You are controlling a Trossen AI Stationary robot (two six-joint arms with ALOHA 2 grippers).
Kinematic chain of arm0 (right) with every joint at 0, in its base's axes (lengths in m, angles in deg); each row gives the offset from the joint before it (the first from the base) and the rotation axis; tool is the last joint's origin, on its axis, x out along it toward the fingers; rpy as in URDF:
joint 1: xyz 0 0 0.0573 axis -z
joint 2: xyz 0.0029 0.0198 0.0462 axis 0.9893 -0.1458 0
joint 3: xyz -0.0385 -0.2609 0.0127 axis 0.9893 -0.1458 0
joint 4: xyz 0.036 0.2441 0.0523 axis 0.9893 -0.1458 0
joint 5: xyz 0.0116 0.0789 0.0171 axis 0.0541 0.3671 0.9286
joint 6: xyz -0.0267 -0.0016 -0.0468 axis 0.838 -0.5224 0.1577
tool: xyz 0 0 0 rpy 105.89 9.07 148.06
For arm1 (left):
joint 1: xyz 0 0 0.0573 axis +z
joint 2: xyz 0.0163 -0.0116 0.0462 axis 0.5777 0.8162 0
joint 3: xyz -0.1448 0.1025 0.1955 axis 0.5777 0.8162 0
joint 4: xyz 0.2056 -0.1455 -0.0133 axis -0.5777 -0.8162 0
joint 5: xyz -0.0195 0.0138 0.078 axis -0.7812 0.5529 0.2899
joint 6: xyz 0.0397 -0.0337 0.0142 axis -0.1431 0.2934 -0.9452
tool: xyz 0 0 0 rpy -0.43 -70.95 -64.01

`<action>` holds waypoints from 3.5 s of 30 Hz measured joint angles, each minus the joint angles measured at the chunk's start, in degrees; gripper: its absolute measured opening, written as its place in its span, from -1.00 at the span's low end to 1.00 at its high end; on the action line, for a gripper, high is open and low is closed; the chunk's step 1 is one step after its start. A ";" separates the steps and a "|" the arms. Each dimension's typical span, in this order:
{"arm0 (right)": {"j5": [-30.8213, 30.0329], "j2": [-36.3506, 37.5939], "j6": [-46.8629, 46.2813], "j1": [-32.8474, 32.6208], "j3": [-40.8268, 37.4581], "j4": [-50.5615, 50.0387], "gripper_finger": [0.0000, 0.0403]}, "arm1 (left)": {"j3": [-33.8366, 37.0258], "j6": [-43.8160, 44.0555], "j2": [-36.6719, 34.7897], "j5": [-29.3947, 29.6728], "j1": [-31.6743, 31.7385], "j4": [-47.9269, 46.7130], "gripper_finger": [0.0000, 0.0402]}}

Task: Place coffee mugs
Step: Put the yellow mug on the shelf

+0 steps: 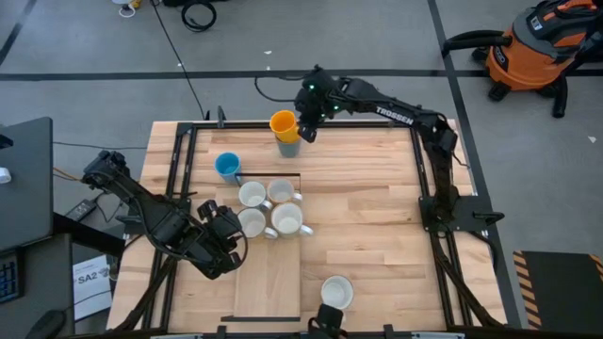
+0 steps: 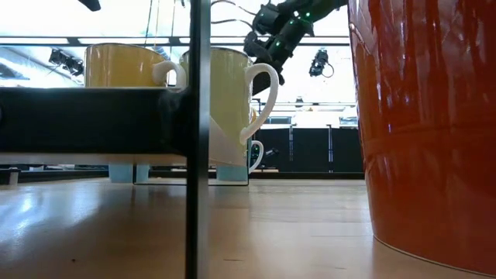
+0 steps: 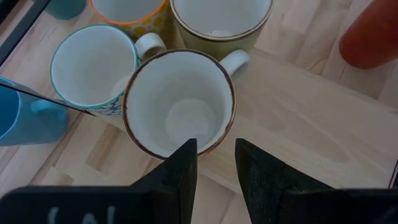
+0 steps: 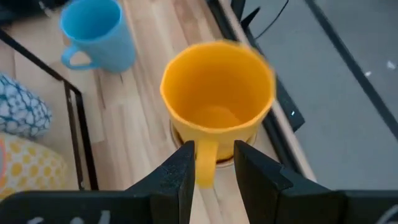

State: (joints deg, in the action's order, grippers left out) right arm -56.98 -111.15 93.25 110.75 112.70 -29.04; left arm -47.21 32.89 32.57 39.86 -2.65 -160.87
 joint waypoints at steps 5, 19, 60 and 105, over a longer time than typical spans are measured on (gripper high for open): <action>-3.10 -1.65 -0.03 -0.31 -0.10 0.45 -0.42 | 0.00 0.00 0.00 0.01 0.00 0.18 -0.42; -4.22 -2.26 -0.03 -1.30 -0.74 0.21 -0.42 | 0.00 0.00 0.00 0.01 0.01 0.28 -0.42; -5.33 -2.26 0.42 -1.26 -3.85 3.07 -0.68 | 0.00 -0.01 -0.07 0.01 0.01 0.25 -0.42; -15.66 -2.04 -14.64 -34.13 20.41 -20.48 -0.68 | 0.00 7.52 -0.07 0.09 -7.00 0.52 -0.42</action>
State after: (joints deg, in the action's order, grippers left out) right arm -72.63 -113.19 78.61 76.62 133.11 -49.52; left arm -47.21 40.41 32.51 39.96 -9.65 -160.36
